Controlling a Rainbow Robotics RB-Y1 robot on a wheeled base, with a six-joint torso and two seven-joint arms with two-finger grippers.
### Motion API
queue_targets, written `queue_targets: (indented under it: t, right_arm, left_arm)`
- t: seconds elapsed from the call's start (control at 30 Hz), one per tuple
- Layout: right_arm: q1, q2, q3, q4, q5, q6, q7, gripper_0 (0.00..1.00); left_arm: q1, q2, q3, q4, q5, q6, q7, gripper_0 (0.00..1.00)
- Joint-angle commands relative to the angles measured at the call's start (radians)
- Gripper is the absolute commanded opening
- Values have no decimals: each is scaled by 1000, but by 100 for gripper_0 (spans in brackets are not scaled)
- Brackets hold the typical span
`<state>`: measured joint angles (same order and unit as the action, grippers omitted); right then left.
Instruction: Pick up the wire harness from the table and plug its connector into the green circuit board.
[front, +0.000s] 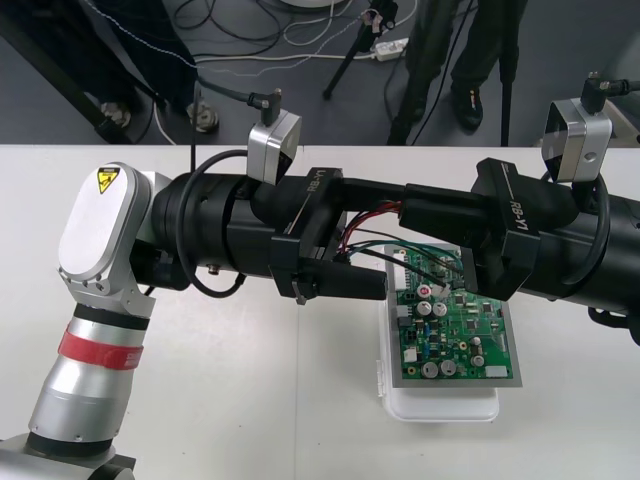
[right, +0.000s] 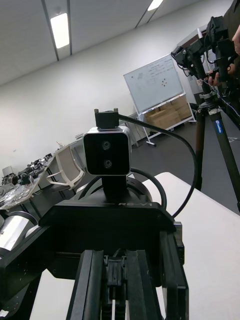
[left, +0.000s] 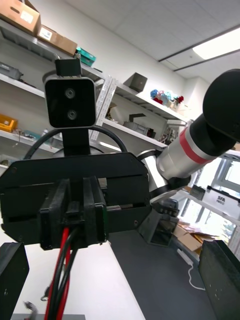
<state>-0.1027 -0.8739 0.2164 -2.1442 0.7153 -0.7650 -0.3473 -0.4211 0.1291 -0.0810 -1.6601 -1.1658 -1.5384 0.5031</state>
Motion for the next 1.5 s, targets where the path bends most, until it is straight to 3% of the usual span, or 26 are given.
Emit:
queue_targets:
  t: [0.03, 0.63, 1.5]
  right_arm:
    - [-29, 19, 14, -31, 3, 9, -55, 0]
    - [-25, 23, 14, -34, 4, 9, -50, 0]
    - [44, 55, 11, -34, 4, 9, -4, 0]
  left_arm:
    - [-56, 47, -34, -12, 18, -32, -48, 100]
    - [-96, 147, -94, -12, 75, 40, -31, 100]
    - [-134, 191, -95, -12, 80, 162, -8, 100]
